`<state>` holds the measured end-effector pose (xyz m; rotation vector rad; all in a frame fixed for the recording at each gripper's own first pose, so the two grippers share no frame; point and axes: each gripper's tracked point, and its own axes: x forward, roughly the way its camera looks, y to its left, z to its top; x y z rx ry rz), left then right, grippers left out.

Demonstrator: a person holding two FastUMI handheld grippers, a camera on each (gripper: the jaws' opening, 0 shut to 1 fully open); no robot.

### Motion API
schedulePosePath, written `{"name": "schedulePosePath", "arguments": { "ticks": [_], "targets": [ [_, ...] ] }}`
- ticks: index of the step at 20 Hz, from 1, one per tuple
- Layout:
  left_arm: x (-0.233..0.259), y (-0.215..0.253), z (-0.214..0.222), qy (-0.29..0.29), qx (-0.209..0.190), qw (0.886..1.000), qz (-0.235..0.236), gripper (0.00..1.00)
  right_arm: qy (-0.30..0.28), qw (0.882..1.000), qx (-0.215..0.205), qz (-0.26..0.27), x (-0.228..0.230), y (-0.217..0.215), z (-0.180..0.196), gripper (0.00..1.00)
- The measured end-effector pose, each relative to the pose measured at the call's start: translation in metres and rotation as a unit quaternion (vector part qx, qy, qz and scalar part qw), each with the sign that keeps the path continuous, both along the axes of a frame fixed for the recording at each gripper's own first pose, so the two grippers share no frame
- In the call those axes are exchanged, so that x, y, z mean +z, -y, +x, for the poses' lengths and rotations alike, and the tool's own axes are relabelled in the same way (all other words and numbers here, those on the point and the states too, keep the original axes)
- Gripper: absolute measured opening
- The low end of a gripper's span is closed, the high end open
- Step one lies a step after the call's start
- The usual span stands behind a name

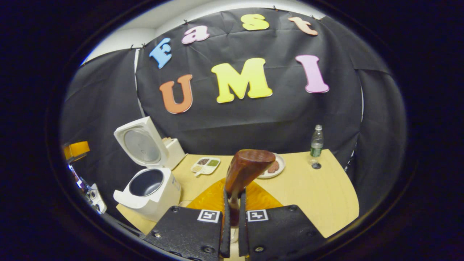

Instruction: Close the left gripper, press the button to open the rice cooker; take a wooden spoon from the chopstick holder with the right hand, scoop a spoonful of rice and pour it into the rice cooker, then put the wooden spoon back into the chopstick holder.

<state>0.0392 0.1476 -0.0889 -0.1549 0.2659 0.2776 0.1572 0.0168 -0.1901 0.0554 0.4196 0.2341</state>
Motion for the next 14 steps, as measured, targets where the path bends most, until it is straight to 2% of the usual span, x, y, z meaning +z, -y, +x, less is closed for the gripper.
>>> {"name": "schedulePosePath", "arguments": {
  "ticks": [4, 7, 14],
  "targets": [
    [-0.002, -0.02, -0.009, 0.003, 0.008, 1.0, -0.002, 0.94, -0.019, 0.997, 0.029, -0.065, -0.048, -0.028, -0.006, 0.14],
    [-0.007, -0.032, -0.015, -0.004, 0.014, 1.0, 0.0, 0.94, -0.03, 0.995, 0.023, -0.088, -0.077, -0.034, -0.002, 0.14],
    [-0.023, -0.045, -0.02, -0.033, 0.005, 0.999, 0.001, 0.94, -0.001, 0.975, 0.043, -0.216, -0.13, -0.051, -0.004, 0.14]
  ]
}}
